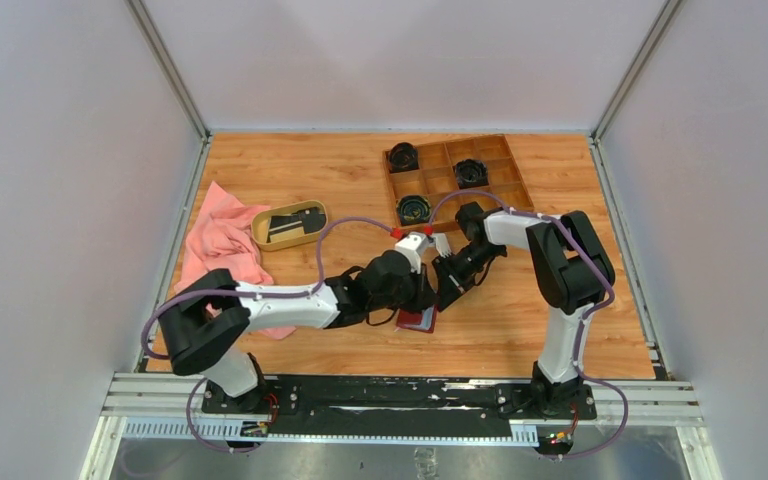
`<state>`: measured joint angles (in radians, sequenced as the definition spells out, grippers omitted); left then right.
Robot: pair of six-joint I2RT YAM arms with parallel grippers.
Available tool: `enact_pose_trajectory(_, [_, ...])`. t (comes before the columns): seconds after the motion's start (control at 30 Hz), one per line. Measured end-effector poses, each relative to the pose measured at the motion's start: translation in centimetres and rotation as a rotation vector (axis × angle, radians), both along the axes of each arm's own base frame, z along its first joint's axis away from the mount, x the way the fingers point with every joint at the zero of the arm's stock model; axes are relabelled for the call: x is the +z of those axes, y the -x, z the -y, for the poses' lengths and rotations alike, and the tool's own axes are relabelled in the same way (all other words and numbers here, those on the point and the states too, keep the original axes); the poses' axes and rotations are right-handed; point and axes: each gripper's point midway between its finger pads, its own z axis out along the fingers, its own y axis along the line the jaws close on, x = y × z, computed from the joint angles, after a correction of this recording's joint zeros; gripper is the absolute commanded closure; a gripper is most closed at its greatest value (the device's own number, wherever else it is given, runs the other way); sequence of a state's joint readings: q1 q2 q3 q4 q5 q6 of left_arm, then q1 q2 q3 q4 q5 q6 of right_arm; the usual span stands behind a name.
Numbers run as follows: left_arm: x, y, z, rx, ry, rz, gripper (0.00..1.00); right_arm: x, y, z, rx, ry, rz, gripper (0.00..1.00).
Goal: Put the credit cards into the card holder
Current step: Close the card holder at the center of the board.
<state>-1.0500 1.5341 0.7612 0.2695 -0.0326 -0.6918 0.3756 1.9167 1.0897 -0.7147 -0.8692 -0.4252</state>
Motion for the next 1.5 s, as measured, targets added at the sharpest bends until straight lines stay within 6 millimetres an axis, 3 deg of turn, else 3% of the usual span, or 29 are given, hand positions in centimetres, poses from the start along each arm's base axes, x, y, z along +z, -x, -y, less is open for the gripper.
enact_pose_trajectory(0.2, [-2.0, 0.7, 2.2, -0.045, -0.03, -0.027, 1.0, 0.0, 0.0, 0.0, -0.007, 0.003, -0.009, 0.92])
enact_pose_trajectory(0.43, [-4.2, 1.3, 3.3, -0.074, -0.065, -0.059, 1.0, 0.0, -0.1, -0.1, -0.011, 0.004, -0.013, 0.91])
enact_pose_trajectory(0.57, [-5.4, 1.4, 3.4, -0.075, -0.077, -0.079, 0.87, 0.0, -0.2, -0.1, -0.011, 0.005, -0.009, 0.86])
enact_pose_trajectory(0.77, [-5.2, 1.5, 3.4, -0.073, -0.069, -0.08, 0.7, 0.5, -1.0, 0.5, -0.019, 0.016, 0.03, 0.77])
enact_pose_trajectory(1.07, [-2.6, 1.5, 3.8, -0.087, -0.017, -0.048, 0.57, 3.9, -3.7, 2.6, -0.06, 0.036, 0.235, 0.73])
enact_pose_trajectory(1.37, [2.2, 2.4, 4.2, -0.164, 0.074, 0.013, 0.52, 6.4, -5.4, 4.4, -0.111, 0.012, 0.344, 0.73])
enact_pose_trajectory(1.5, [5.7, 2.5, 3.7, -0.18, 0.128, 0.088, 0.48, 8.2, -5.3, 4.0, -0.101, -0.044, 0.4, 0.73])
